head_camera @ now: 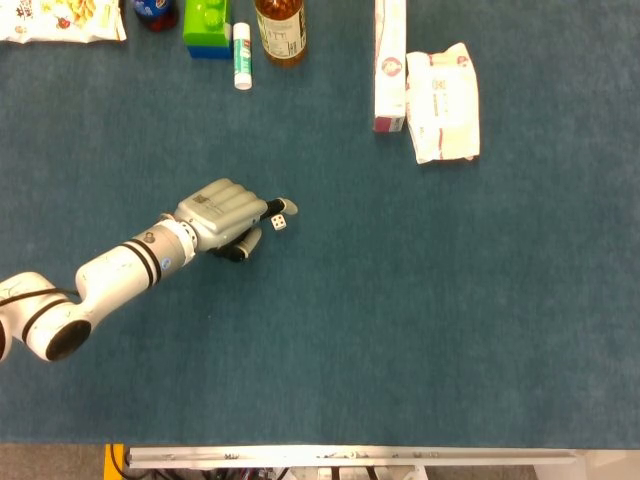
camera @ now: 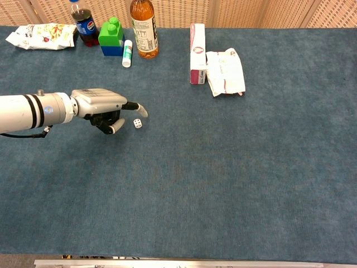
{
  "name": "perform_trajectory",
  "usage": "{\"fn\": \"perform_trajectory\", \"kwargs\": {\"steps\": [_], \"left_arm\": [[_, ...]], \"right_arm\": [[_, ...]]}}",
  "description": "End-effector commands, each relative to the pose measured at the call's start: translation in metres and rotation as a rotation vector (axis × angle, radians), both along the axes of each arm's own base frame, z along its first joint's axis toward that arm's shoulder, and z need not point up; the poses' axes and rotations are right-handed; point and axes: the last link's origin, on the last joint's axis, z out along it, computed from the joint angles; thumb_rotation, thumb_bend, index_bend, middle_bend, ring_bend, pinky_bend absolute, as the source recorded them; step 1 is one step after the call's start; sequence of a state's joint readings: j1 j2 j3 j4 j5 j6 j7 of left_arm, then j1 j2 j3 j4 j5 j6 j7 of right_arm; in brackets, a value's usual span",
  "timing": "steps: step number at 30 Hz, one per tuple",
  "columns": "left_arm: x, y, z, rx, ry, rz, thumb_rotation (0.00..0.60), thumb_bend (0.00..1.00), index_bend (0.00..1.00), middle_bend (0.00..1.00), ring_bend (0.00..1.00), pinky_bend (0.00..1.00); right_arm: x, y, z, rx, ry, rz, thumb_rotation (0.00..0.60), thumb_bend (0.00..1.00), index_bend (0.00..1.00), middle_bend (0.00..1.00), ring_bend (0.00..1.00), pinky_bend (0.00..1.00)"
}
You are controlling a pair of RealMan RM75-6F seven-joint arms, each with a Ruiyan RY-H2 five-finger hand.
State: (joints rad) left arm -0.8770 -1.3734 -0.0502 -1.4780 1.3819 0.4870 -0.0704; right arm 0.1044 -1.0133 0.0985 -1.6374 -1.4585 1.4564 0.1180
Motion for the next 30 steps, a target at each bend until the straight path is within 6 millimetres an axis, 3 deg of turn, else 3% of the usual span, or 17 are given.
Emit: {"fn": "perform_trajectory", "kwargs": {"steps": [1,16,30], "left_arm": [[0.000,0.000,-0.002,-0.002,0.009,-0.001,0.600,0.72,0.14,0.97,1.00,1.00],[-0.004,-0.002,-0.003,-0.014,0.066,0.007,0.600,0.72,0.14,0.97,1.00,1.00],[-0.012,-0.025,0.025,-0.006,0.104,-0.012,0.600,0.72,0.15,0.97,1.00,1.00]], "right_arm": [[-0.001,0.000,0.000,0.000,-0.001,-0.001,0.600,0.36,0.21,0.26,0.14,0.17],[-0.005,0.003,0.001,-0.003,-0.010,-0.010,0.600,0.36,0.21,0.26,0.14,0.17],[-0.003,0.007,0.003,-0.010,-0.015,-0.004,0.600,0.36,0.21,0.26,0.14,0.17]]}}
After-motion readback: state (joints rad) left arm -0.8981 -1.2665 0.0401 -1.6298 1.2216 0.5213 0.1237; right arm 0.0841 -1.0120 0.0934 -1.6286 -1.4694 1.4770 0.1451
